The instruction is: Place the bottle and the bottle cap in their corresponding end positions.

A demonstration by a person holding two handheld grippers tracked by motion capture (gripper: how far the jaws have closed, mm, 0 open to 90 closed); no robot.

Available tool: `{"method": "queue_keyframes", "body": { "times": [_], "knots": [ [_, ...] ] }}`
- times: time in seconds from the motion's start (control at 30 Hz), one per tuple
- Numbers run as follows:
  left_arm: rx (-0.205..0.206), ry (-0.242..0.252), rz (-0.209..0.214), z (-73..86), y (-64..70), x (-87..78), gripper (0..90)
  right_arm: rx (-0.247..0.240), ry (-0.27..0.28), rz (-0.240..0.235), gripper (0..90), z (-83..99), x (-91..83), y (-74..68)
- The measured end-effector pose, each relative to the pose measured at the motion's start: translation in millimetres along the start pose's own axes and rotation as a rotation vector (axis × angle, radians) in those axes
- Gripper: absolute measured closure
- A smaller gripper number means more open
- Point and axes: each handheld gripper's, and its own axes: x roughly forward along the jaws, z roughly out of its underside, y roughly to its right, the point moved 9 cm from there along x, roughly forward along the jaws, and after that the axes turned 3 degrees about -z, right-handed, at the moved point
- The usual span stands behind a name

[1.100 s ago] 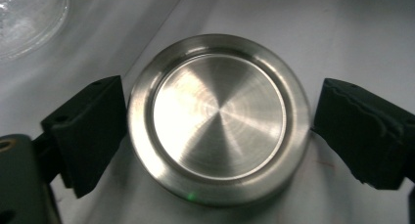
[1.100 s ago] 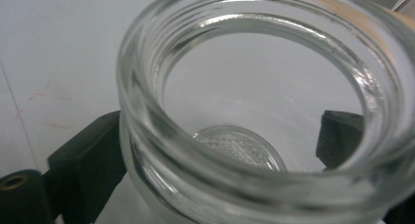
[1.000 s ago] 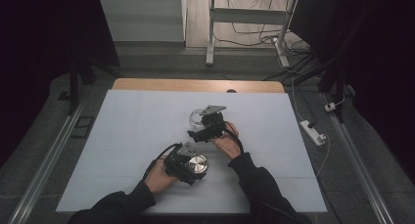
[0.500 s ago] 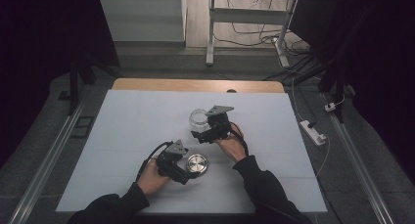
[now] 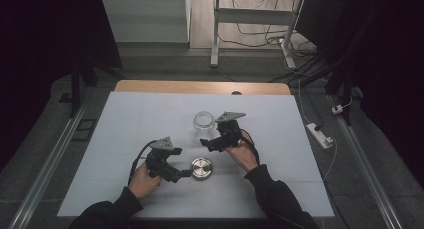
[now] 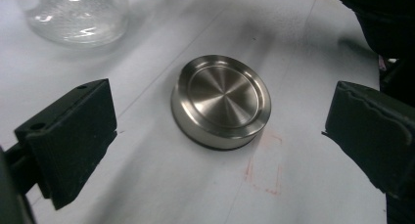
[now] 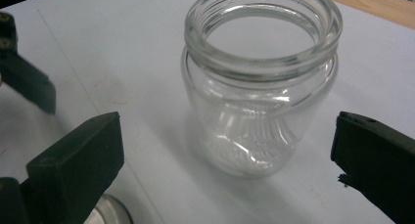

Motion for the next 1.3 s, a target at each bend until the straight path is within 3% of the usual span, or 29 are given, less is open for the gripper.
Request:
{"method": "queue_keyframes", "body": {
  "times": [0.37, 0.67, 1.07, 1.3],
  "knots": [
    [0.012, 0.0, -0.018, 2.1, -1.0, -9.3, 0.0, -0.003, 0.02, -0.024, 0.0, -2.8, -14.4, -12.9],
    [0.016, 0.004, -0.021, 3.9, 1.7, -18.2, 0.0, -0.025, 0.02, -0.051, 0.0, -4.3, -21.1, -31.9],
    [0.012, 0.009, -0.026, 12.0, 7.5, -34.8, 0.0, -0.013, 0.032, -0.078, 0.0, 8.6, -40.7, -45.4],
    [-0.004, 0.017, -0.038, 19.9, 8.4, -48.2, 0.0, -0.032, 0.023, -0.094, 0.0, 16.3, -49.0, -55.0]
  ]
}}
